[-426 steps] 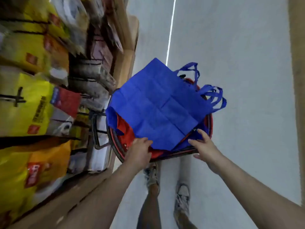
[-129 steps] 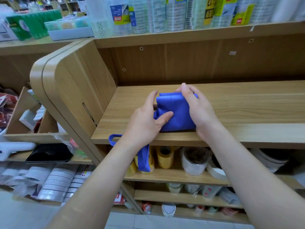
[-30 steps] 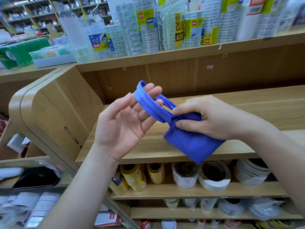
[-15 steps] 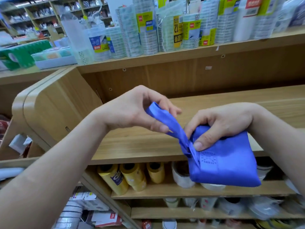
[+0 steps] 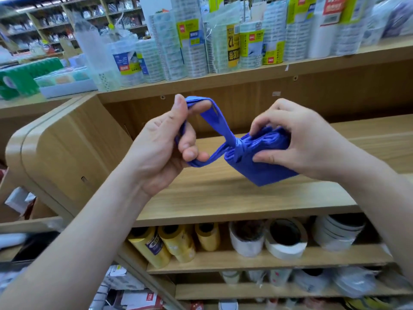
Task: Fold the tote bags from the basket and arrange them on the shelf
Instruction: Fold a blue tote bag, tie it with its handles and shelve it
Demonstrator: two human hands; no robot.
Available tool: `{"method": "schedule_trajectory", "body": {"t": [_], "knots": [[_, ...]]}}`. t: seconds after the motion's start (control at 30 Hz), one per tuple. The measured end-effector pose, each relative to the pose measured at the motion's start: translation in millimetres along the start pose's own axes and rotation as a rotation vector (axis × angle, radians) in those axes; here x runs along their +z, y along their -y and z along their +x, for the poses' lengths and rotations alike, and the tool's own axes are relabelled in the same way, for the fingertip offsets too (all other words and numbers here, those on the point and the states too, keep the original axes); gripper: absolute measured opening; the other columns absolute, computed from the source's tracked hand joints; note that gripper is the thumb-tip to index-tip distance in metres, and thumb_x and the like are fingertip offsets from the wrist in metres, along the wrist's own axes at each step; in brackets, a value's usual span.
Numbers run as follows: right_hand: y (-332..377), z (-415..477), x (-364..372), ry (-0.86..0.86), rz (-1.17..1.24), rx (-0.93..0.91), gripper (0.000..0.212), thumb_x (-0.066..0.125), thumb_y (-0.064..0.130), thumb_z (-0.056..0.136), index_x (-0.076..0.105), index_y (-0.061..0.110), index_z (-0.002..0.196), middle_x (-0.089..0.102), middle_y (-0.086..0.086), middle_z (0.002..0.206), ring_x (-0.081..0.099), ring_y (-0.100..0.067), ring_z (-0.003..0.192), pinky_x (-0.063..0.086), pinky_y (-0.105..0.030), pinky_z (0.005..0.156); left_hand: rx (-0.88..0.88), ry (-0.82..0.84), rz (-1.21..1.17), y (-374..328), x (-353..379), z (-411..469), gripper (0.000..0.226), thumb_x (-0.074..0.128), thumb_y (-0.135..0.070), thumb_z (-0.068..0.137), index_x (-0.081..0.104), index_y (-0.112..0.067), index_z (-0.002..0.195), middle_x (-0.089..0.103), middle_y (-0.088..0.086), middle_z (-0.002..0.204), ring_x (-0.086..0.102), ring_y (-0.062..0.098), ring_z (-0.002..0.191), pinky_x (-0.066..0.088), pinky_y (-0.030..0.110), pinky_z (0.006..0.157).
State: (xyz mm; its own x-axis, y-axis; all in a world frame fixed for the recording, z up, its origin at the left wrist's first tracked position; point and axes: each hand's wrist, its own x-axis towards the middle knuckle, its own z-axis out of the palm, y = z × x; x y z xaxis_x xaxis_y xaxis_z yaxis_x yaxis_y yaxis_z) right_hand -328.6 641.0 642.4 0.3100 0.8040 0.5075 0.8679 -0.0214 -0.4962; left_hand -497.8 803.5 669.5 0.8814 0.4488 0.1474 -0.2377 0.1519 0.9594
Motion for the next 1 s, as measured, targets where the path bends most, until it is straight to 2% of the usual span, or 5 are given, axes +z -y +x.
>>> {"method": "schedule_trajectory", "body": {"t": [0.1,0.27,0.47,0.7,1.0], "knots": [[5.3,-6.6,9.2,-0.012,-0.165,-0.049,0.066,0.081,0.012,0.073,0.044,0.042,0.117,0.041,0.010,0.109,0.057,-0.019,0.085,0.052,-0.042,0.079,-0.101,0.252,-0.035,3.8,-1.8,1.6,0.055,0.033,-0.051,0.093,0.060,-0.016,0.125,0.045,0.000,0.060,0.042,0.006,0.039,0.055,0.028,0.056],[8.1,-16.6,32.0,0.008,-0.443,-0.238,0.106,0.067,-0.005,0.079,0.012,0.057,0.145,0.046,-0.003,0.099,0.048,-0.025,0.071,0.052,-0.043,0.057,-0.199,0.364,-0.143,8.5,-2.1,2.0,0.051,0.042,-0.043,0.094,0.053,-0.012,0.132,0.050,0.003,0.074,0.043,0.001,0.038,0.056,0.024,0.055],[-1.1,-16.2,45.2,-0.109,-0.482,-0.252,0.094,0.072,-0.006,0.069,0.034,0.041,0.142,0.044,-0.005,0.087,0.042,-0.022,0.065,0.046,-0.039,0.043,-0.223,0.394,0.160,6.2,-2.8,2.0,0.052,0.062,0.000,0.083,0.051,-0.018,0.131,0.049,0.004,0.072,0.038,0.002,0.038,0.054,0.023,0.058],[-12.0,-17.8,48.1,-0.181,-0.289,-0.275,0.035,0.058,0.001,0.079,0.065,0.019,0.108,0.047,-0.007,0.091,0.047,-0.023,0.068,0.049,-0.040,0.054,-0.190,-0.010,-0.044,18.0,-1.1,1.7,0.022,0.060,-0.019,0.082,0.069,-0.004,0.095,0.041,-0.002,0.052,0.031,0.001,0.030,0.047,0.013,0.046],[4.1,-26.1,40.1,-0.165,0.384,-0.073,0.036,0.070,0.005,0.077,0.059,0.028,0.103,0.062,0.001,0.100,0.061,-0.008,0.094,0.042,-0.012,0.083,-0.264,-0.276,0.214,64.0,4.1,6.7,0.019,0.065,-0.020,0.090,0.059,-0.014,0.073,0.052,-0.002,0.052,0.046,0.007,0.041,0.051,0.025,0.057]]}}
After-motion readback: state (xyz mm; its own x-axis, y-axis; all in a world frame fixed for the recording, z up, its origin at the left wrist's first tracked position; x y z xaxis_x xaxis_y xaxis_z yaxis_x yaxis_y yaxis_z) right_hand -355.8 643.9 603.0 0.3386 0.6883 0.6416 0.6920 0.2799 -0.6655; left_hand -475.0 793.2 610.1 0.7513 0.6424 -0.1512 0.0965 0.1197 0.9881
